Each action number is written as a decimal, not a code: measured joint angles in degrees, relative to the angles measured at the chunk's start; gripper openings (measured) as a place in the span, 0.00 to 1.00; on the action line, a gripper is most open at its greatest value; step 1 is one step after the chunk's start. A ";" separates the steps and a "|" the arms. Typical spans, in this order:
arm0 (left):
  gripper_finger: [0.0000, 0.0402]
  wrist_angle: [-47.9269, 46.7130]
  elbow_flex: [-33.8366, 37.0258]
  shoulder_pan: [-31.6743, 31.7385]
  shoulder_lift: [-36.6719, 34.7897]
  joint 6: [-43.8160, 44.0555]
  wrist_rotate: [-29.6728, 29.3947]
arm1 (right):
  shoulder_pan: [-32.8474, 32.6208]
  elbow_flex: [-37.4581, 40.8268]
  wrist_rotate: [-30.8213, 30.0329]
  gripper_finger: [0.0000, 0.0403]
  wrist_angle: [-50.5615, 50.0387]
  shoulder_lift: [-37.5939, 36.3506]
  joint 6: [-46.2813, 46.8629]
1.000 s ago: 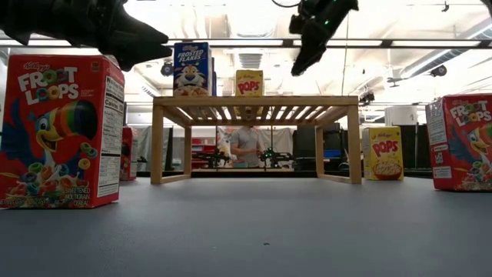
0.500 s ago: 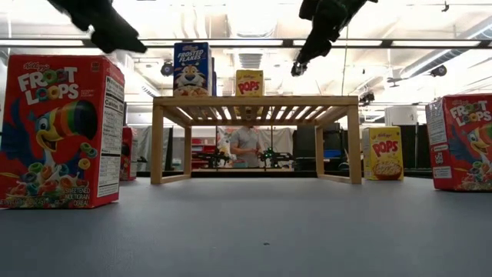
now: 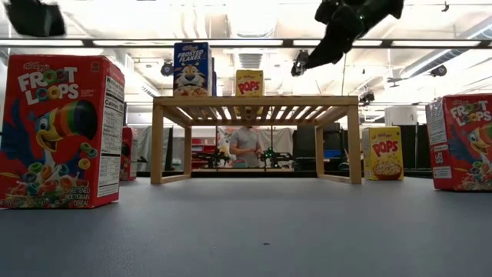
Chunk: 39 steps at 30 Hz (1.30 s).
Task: Stack cereal on shelf
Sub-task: Put the bottom yellow cereal box on the shelf aligned with the other yellow cereal box
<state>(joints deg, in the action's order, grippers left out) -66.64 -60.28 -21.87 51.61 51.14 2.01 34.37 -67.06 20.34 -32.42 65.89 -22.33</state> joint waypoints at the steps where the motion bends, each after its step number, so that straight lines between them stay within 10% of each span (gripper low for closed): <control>1: 0.52 -0.71 -1.90 -1.54 0.66 2.48 -0.03 | 0.00 1.02 0.01 0.59 1.33 -0.56 0.00; 10: 0.51 -2.86 -12.97 -19.51 11.95 12.71 -13.48 | 0.00 5.67 0.06 0.58 7.87 -3.69 0.05; 22: 0.51 -6.87 -20.14 -26.15 27.76 28.42 3.23 | -1.21 6.09 1.27 0.58 9.40 -4.66 1.36; 39: 0.56 -6.94 -27.79 -35.10 43.44 34.05 -0.63 | -6.64 6.99 1.31 0.58 11.25 -4.64 3.60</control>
<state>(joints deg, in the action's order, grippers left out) -73.58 -88.07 -56.96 95.05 85.19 1.39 27.73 -60.07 21.65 -21.17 61.25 -18.73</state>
